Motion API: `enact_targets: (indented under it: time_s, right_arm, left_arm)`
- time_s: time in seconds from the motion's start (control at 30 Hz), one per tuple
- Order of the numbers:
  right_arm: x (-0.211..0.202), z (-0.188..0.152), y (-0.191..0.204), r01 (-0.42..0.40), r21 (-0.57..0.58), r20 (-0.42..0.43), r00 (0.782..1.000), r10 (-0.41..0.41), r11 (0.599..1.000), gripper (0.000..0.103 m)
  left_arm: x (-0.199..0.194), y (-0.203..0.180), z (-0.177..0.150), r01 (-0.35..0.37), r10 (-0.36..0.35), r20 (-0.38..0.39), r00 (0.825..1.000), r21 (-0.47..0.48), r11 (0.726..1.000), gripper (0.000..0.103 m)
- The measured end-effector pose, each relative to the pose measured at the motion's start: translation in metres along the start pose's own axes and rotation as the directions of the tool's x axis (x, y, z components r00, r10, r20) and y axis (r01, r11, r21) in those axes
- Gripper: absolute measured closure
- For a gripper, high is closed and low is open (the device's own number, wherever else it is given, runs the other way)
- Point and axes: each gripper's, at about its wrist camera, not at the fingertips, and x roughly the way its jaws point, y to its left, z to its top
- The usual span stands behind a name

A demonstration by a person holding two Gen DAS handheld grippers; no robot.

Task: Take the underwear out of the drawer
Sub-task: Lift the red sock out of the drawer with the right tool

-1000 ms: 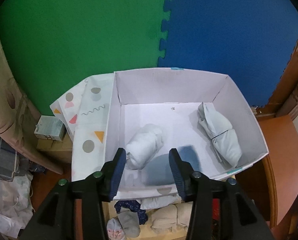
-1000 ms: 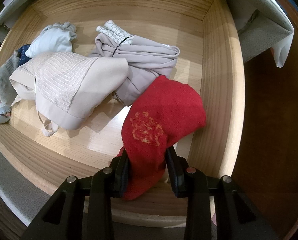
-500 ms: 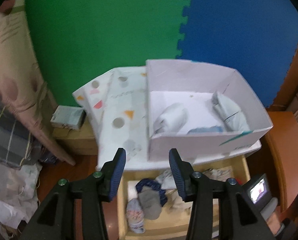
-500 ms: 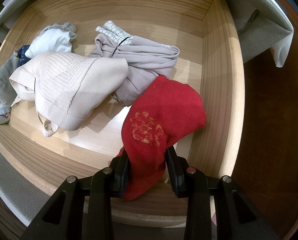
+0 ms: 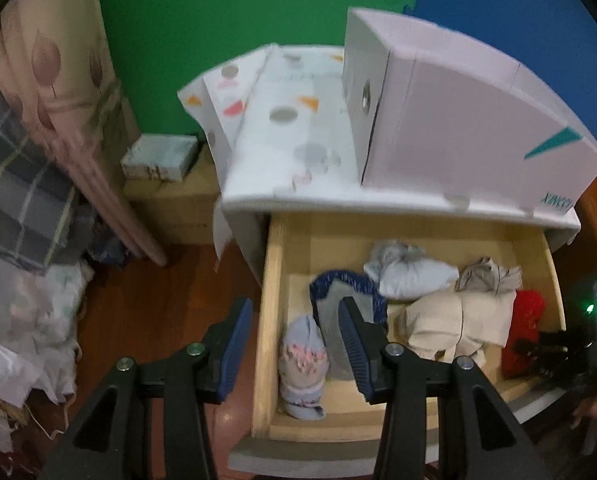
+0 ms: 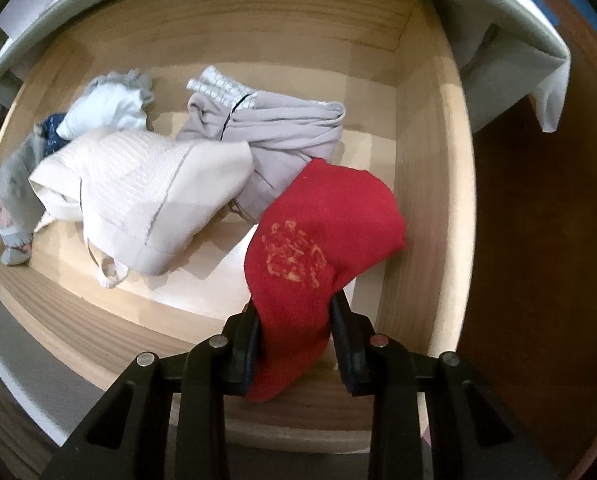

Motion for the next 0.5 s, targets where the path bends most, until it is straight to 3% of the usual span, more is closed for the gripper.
enact_targets:
  time_s: [0.1, 0.5]
  right_arm:
    - [-0.006, 0.002, -0.005, -0.009, 0.007, 0.013, 1.0, 0.009, 1.0, 0.076]
    - [-0.056, -0.003, -0.026, -0.017, 0.036, 0.114, 0.993, 0.012, 0.999, 0.076]
  left_arm:
    - [0.016, 0.002, -0.011, 0.023, -0.024, -0.035, 0.999, -0.023, 0.999, 0.057]
    - [0.04, 0.003, -0.041, 0.077, -0.078, -0.042, 0.996, -0.028, 0.997, 0.057]
